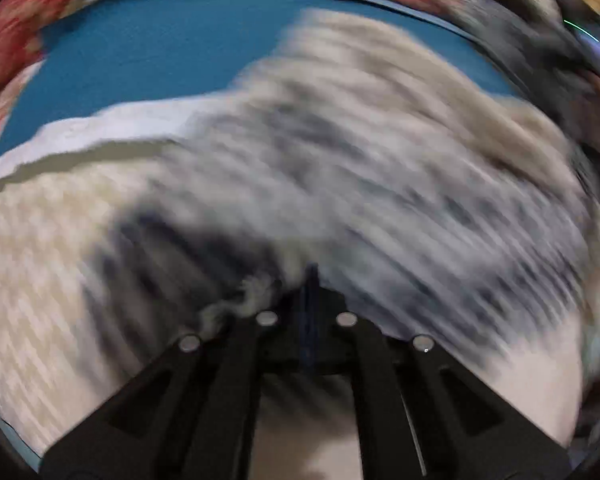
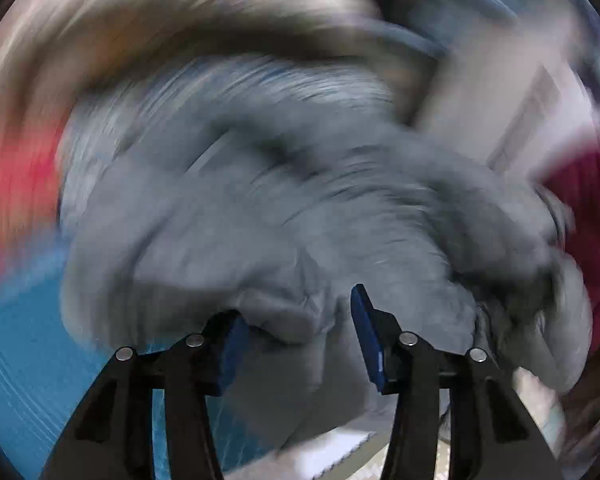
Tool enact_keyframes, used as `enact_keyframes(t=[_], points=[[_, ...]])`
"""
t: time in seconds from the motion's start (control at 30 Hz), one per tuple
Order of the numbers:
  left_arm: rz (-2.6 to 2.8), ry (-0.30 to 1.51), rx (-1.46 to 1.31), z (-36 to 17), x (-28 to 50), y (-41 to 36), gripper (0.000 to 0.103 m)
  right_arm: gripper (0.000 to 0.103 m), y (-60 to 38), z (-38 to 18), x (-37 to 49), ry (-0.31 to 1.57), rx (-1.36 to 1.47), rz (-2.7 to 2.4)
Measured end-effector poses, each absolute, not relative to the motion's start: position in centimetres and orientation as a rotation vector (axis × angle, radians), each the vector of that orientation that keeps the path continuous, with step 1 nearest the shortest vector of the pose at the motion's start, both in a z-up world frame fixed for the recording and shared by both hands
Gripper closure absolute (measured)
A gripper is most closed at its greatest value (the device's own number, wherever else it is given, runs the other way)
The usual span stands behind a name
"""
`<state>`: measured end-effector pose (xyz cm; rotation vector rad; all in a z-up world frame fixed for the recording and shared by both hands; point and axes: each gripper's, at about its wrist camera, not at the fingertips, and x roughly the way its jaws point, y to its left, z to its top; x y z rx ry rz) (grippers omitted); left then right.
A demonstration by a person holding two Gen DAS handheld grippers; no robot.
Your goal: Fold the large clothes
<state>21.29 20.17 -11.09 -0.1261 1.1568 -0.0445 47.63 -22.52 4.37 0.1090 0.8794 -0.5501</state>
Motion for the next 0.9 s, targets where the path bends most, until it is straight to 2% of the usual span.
enact_keyframes(t=[0.1,0.2,0.33,0.43,0.47,0.57,0.63,0.67,0.7,0.73,0.8,0.9], points=[[0.138,1.085,-0.168,-11.2,24.6,26.0,0.102,0.057,-22.3,6.9,43.8,0.858,0.107,-0.223],[0.275,1.044,-0.153,-11.2,26.6,30.0,0.101,0.057,-17.6,6.2,37.9,0.928,0.097,0.201],[0.279,1.060,-0.435,-10.0,25.3,34.2,0.101,0.057,-6.1,0.7,30.1,1.196,0.101,0.771],[0.173,1.082,-0.382,-7.3,23.1,33.1,0.100,0.057,-1.1,-4.2,35.0,1.333,0.034,0.735],[0.138,1.083,-0.372,-6.0,21.9,32.5,0.100,0.057,-0.7,-4.8,38.3,1.306,0.031,0.652],[0.061,1.023,-0.338,-2.5,17.1,31.3,0.099,0.057,-4.0,-3.1,48.8,1.070,0.030,0.189],[0.045,0.992,-0.269,-0.4,12.9,30.3,0.091,0.057,-6.4,-2.2,50.8,1.062,0.126,0.074],[0.044,0.977,-0.243,0.0,11.3,29.8,0.081,0.057,-6.9,-1.5,50.5,1.068,0.213,0.157],[0.057,0.959,-0.209,0.3,8.9,29.5,0.071,0.057,-6.9,-0.3,48.8,1.038,0.232,0.243],[0.063,0.957,-0.196,0.1,7.6,29.8,0.067,0.057,-6.0,0.7,47.0,1.007,0.206,0.282],[0.084,0.982,-0.184,-1.0,5.3,30.2,0.065,0.057,-4.0,2.0,40.9,0.965,0.147,0.435],[0.134,1.037,-0.208,-2.8,2.7,32.0,0.065,0.055,0.6,2.1,30.6,0.998,0.148,0.654]])
